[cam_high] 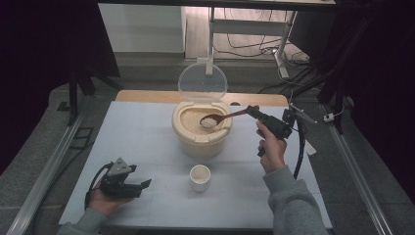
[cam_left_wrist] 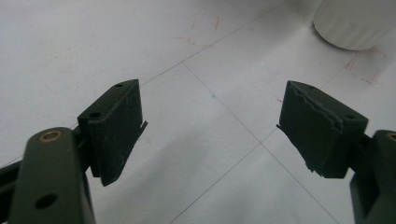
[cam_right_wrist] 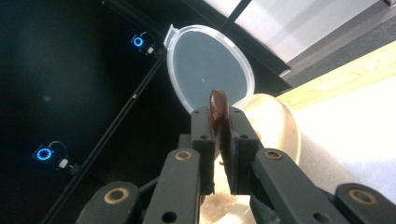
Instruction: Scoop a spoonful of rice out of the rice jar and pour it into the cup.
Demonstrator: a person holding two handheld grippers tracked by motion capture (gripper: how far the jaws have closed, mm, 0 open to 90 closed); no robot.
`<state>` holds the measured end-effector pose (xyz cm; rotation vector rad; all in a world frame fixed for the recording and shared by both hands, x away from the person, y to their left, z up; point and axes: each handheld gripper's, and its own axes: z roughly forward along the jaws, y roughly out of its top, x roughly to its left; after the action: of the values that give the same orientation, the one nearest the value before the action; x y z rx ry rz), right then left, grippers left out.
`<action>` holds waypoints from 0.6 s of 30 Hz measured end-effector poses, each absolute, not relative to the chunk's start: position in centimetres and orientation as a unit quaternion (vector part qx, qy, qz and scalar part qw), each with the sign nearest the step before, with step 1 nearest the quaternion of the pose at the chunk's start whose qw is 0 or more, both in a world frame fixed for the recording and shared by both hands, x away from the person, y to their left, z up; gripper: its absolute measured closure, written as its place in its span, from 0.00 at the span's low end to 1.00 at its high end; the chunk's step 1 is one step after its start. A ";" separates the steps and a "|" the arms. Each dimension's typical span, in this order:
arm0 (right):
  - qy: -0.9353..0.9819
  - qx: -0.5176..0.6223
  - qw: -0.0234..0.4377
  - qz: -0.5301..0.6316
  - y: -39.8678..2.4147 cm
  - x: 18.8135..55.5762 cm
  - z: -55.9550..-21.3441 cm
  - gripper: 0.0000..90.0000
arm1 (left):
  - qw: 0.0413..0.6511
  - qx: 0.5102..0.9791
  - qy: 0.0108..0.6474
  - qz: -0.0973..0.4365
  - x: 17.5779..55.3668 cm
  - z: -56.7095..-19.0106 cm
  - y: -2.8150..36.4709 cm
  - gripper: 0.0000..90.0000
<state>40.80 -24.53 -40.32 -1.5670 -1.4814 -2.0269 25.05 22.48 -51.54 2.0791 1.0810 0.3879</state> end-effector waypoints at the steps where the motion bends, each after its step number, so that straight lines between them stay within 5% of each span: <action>1: -0.500 -0.526 0.093 -0.682 -24.5 40.7 -40.3 0.92 | 0.374 0.812 0.422 0.151 25.1 -51.5 22.5 0.24; 18: -0.520 -0.506 0.155 -0.670 -25.0 38.4 -41.1 0.92 | 0.374 0.812 0.423 0.151 25.1 -51.6 22.5 0.24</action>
<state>38.45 -25.00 -41.07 -1.4507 -1.4901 -1.9204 25.12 22.52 -51.56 2.0786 1.0832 0.3872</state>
